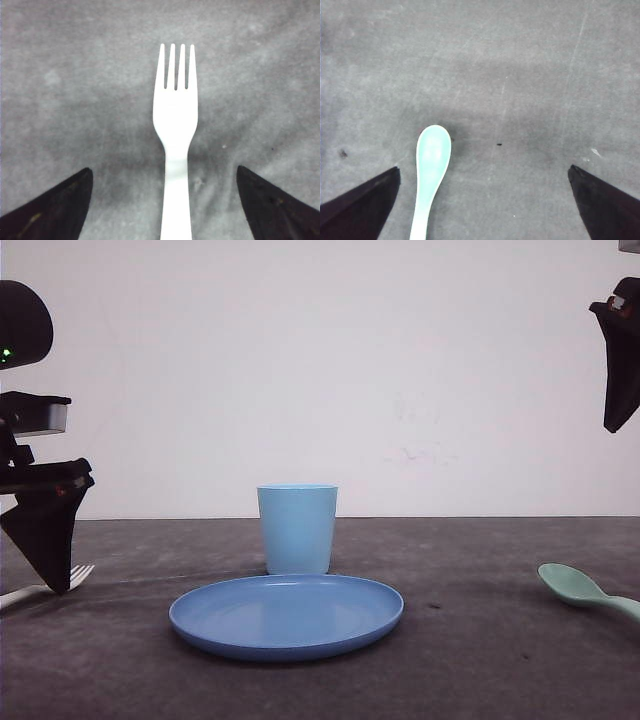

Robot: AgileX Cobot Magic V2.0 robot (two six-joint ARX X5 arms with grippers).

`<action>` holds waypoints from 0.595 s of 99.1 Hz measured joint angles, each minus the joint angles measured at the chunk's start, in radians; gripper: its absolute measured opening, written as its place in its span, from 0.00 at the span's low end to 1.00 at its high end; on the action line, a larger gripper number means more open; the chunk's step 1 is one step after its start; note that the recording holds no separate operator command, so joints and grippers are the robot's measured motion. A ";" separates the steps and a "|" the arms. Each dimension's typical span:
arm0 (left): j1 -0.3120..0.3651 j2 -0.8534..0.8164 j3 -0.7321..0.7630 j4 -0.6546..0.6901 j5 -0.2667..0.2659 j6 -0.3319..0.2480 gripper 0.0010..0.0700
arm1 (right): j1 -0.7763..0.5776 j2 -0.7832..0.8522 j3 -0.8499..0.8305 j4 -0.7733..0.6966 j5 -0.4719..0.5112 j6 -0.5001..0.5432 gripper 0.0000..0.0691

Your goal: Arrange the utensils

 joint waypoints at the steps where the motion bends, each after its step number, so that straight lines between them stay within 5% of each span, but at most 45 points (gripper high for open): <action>1: -0.001 0.001 0.000 0.001 0.000 0.002 0.76 | 0.000 0.000 0.000 -0.001 0.000 0.000 0.98; 25: -0.017 0.011 0.000 0.004 0.000 0.014 0.48 | 0.000 0.000 0.000 -0.015 0.000 0.000 0.98; 59: -0.023 0.025 0.000 0.004 -0.003 0.021 0.35 | 0.000 0.000 0.000 -0.022 0.000 0.000 0.98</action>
